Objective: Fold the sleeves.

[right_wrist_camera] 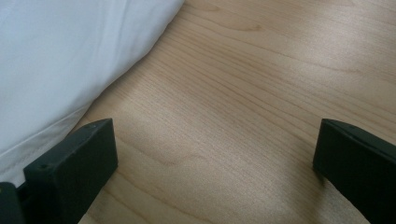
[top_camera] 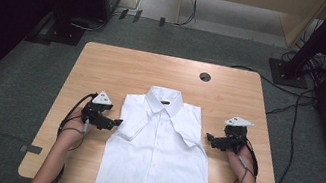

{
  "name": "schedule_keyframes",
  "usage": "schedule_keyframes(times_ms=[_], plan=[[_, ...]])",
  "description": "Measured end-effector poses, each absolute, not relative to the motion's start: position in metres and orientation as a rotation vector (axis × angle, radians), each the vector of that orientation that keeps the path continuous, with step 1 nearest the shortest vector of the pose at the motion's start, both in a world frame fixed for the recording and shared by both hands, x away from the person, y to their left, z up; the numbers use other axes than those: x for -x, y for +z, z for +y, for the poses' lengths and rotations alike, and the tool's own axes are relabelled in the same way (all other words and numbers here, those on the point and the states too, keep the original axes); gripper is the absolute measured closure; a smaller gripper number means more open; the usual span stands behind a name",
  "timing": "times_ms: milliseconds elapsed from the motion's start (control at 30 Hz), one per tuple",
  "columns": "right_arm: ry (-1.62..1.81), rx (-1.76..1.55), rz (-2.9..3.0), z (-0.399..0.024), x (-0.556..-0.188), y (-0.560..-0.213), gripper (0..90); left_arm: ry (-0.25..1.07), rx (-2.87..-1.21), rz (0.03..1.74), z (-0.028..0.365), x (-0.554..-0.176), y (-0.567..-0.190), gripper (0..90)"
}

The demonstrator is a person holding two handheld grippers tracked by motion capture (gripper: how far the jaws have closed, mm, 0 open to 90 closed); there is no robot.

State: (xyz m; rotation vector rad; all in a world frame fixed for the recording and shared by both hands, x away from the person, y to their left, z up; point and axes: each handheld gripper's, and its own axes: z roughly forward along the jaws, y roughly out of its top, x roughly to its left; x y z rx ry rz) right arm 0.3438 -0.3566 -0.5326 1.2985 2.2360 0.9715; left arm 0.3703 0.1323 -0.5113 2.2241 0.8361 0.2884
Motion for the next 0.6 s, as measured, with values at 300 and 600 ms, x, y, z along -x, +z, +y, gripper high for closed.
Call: schedule_keyframes(times_ms=[300,600], plan=[[0.973,-1.298,2.237,-0.357,-0.344,-0.533,0.0,0.278,-2.213,0.841,0.139,-0.372,-0.513,20.7],[0.976,-1.286,2.247,-0.357,-0.343,-0.533,0.0,0.288,-2.21,0.858,0.147,-0.373,-0.517,20.7]])
